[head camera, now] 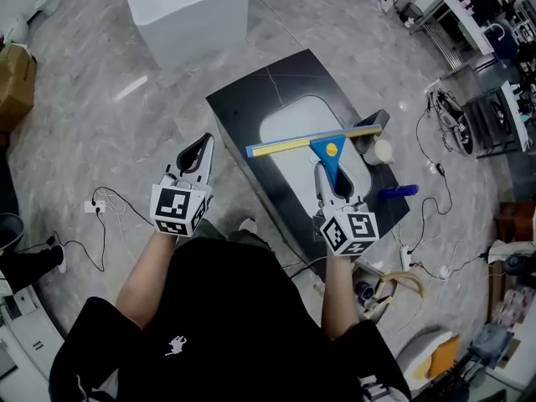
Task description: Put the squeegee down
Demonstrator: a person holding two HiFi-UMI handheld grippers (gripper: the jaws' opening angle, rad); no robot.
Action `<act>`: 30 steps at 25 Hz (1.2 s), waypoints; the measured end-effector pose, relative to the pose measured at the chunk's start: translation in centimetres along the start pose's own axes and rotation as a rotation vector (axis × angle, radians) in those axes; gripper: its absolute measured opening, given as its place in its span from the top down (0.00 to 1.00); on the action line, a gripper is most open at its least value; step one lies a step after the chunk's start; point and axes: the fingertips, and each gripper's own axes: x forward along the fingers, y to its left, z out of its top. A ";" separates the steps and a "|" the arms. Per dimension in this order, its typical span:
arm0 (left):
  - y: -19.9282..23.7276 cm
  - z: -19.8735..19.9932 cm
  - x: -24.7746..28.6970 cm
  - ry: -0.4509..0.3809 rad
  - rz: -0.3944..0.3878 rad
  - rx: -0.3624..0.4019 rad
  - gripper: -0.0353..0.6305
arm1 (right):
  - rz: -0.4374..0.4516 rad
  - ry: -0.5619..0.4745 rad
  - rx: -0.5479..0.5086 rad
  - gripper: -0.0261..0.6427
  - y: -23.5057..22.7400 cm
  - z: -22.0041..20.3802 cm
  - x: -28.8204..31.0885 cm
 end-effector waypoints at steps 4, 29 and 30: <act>0.3 0.1 0.0 0.006 0.030 0.004 0.94 | 0.029 0.004 0.003 0.77 -0.2 0.0 0.7; 10.8 -2.7 10.7 0.112 -0.074 -0.002 0.94 | -0.116 0.050 -0.063 0.77 1.3 2.1 15.3; 11.2 -2.5 11.1 0.104 -0.082 0.001 0.94 | -0.119 0.056 -0.069 0.77 1.4 2.1 16.0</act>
